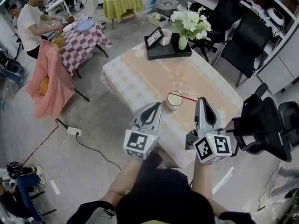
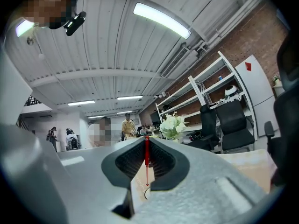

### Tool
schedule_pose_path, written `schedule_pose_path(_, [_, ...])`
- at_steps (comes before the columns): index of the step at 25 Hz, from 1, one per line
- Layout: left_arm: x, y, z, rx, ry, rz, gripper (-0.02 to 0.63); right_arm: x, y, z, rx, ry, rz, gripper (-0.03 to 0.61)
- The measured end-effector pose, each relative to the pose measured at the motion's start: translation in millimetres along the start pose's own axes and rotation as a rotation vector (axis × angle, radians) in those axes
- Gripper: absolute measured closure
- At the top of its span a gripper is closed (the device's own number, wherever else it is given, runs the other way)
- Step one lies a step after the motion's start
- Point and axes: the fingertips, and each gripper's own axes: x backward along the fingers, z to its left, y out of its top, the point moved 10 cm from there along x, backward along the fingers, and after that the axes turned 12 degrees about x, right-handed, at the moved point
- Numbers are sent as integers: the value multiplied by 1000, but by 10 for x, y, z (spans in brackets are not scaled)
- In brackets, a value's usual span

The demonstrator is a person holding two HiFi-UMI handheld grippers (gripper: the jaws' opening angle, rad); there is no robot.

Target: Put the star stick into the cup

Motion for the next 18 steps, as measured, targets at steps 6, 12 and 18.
schedule_pose_path(6, [-102, -8, 71, 7, -16, 9, 603, -53, -65, -47, 3, -30, 16, 561])
schedule_pose_path(12, [-168, -68, 159, 19, -28, 32, 603, -70, -141, -83, 3, -63, 42, 561])
schedule_pose_path(18, [-283, -153, 239, 35, -55, 59, 603, -87, -250, -125, 3, -110, 78, 561])
